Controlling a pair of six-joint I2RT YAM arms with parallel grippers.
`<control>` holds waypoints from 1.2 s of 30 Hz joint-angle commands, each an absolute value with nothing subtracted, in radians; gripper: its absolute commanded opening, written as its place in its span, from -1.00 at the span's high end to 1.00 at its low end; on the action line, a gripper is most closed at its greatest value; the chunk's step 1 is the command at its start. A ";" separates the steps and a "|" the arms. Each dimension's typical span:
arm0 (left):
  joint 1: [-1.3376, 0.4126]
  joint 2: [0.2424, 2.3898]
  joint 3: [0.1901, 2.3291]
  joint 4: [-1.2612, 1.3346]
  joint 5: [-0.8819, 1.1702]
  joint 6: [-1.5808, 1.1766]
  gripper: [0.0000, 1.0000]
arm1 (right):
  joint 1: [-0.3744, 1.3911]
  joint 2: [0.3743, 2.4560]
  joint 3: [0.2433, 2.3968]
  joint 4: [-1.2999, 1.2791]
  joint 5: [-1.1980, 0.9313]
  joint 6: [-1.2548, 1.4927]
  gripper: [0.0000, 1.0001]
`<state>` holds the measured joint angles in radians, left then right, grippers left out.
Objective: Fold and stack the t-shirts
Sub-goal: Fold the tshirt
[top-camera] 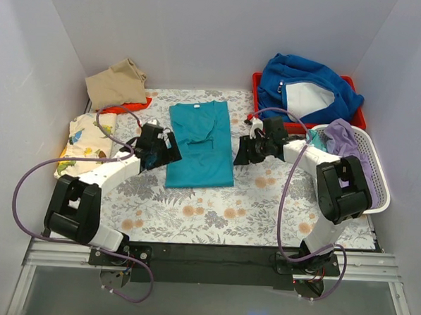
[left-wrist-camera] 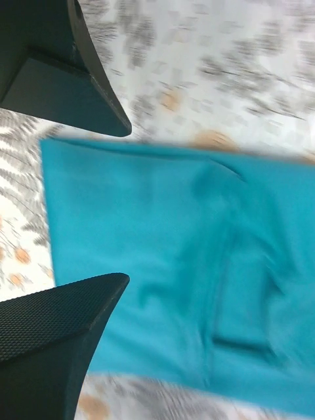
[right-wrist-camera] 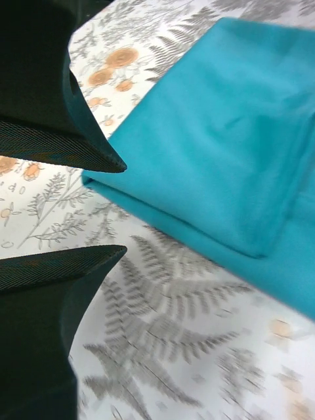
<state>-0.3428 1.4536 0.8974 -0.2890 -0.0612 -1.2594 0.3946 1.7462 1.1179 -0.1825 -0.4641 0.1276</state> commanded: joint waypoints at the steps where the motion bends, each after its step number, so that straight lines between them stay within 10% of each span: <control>1: -0.336 1.370 0.761 -0.322 -0.031 -1.341 -0.68 | 0.399 1.697 1.013 -0.167 -0.515 0.141 -0.10; 20: -0.334 1.227 0.492 -0.203 0.116 -1.427 -0.65 | 0.397 1.677 0.830 -0.017 -0.612 0.235 -0.10; 36: -0.334 1.255 0.414 -0.066 0.199 -1.456 -0.08 | 0.451 1.802 0.841 0.121 -0.692 0.348 -0.10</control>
<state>-0.3359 1.2423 0.4416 -0.0578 0.1833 -1.4582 0.4355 1.7657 0.8303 0.0963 -0.6819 0.3328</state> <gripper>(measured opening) 0.548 0.547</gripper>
